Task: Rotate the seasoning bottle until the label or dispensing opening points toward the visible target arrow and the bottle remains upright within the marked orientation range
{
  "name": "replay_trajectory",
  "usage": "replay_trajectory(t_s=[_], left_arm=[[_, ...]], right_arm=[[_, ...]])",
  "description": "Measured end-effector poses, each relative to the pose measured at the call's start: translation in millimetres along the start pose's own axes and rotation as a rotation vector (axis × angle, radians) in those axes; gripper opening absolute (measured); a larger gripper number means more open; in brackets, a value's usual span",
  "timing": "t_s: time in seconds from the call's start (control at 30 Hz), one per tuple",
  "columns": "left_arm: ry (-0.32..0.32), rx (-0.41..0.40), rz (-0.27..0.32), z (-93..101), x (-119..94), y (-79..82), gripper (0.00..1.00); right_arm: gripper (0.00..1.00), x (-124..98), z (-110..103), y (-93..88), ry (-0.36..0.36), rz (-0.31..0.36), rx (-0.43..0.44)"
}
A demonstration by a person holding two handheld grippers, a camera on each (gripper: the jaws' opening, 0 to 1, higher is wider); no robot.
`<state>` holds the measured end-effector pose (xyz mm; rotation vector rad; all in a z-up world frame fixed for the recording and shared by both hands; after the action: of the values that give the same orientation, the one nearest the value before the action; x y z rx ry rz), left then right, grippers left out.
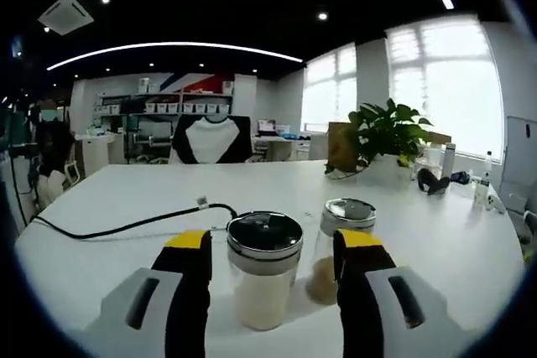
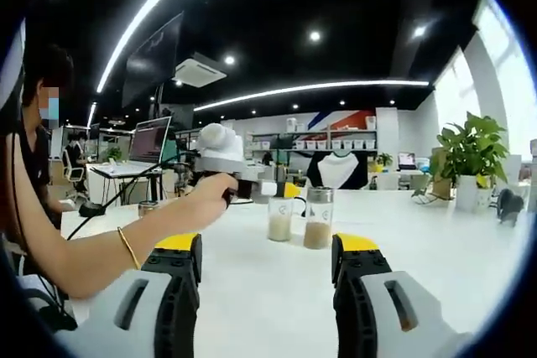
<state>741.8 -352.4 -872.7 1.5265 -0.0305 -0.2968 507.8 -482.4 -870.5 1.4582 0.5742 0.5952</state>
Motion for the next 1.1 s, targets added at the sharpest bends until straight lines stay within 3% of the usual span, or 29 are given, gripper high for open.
replay_trajectory(t_s=[0.03, 0.1, 0.2, 0.63, 0.83, 1.1], left_arm=[[-0.020, -0.010, -0.016, 1.5, -1.0, -0.4, 0.61], [-0.027, -0.037, 0.040, 1.6, -1.8, 10.8, 0.60], [-0.012, -0.007, 0.046, -1.2, -1.2, 13.1, 0.57], [-0.033, 0.040, 0.006, 1.8, 17.0, -0.6, 0.56], [-0.009, 0.001, 0.028, -4.5, 21.9, -1.3, 0.54], [-0.047, -0.017, 0.028, -1.8, 27.2, -6.0, 0.47]], right_arm=[[0.63, 0.8, 0.1, -0.2, 0.000, -0.001, 0.001], [0.62, 2.1, -0.1, 0.0, 0.004, -0.001, 0.000], [0.62, 3.7, 0.4, -0.4, 0.008, 0.002, 0.005], [0.62, 8.1, 4.7, -6.3, 0.006, -0.013, 0.019], [0.62, 10.4, 7.4, -10.3, 0.004, -0.023, 0.028], [0.62, 12.4, 9.5, -13.2, -0.001, -0.031, 0.031]])
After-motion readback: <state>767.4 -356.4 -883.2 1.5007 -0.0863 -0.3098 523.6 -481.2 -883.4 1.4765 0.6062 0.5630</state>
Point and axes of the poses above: the point that each gripper's makers call its tool centre point, and the gripper's own axes: x roughly forward along the fingers, z roughly to its right, y roughly out of its top, the point moved 4 cm from there along -x, roughly backward along the fingers, and after that the axes turned 11 degrees about y, right-handed, at the moved point
